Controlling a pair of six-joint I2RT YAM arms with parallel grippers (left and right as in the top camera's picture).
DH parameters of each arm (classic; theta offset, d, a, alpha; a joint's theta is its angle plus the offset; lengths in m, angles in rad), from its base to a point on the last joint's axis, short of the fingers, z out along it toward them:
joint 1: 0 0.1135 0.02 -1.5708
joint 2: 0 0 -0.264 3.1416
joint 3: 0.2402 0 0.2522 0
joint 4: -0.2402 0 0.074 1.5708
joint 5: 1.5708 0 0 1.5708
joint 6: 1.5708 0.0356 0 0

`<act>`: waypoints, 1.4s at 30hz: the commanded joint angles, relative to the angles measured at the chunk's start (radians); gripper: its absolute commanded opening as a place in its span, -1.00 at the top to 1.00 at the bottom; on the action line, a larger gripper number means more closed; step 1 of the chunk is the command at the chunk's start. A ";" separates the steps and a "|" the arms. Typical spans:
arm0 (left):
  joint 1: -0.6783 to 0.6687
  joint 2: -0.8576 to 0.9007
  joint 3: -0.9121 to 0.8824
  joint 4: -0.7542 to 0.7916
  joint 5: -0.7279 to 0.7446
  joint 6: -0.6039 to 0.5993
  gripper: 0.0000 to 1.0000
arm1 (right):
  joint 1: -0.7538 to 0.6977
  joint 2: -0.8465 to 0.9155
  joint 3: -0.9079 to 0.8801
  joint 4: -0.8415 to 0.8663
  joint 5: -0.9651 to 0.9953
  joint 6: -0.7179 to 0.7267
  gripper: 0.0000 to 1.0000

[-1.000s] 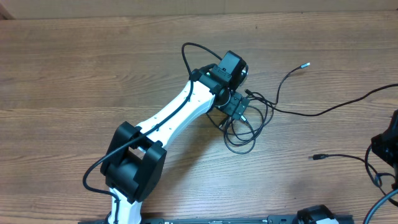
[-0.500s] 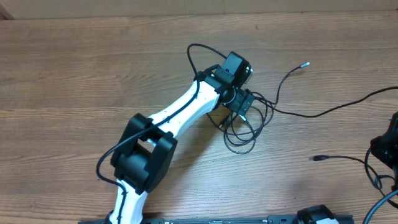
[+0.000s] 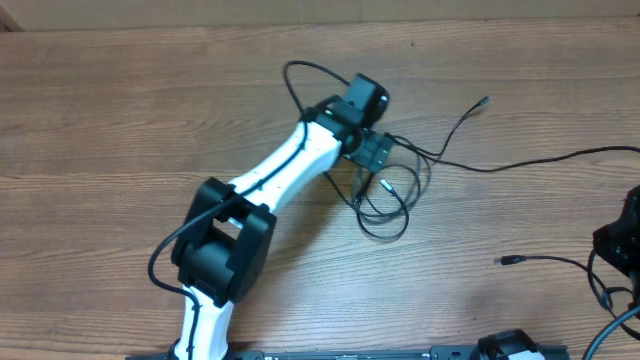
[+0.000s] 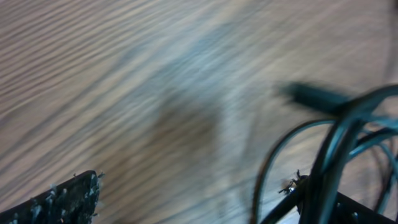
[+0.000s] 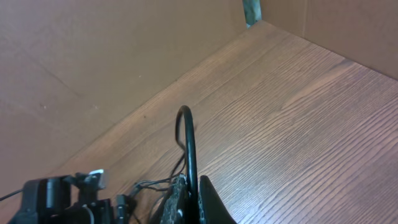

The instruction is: Untangle cables

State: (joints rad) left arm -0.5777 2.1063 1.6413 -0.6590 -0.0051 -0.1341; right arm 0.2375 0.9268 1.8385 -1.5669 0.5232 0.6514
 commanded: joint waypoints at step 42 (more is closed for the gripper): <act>0.080 -0.563 0.023 -0.342 0.211 0.267 -0.99 | -0.237 0.477 0.008 0.061 -0.134 0.159 0.93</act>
State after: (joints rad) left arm -0.4915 1.6238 1.6447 -0.9730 0.1402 0.0620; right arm 0.0883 1.3449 1.8385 -1.5017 0.4507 0.7940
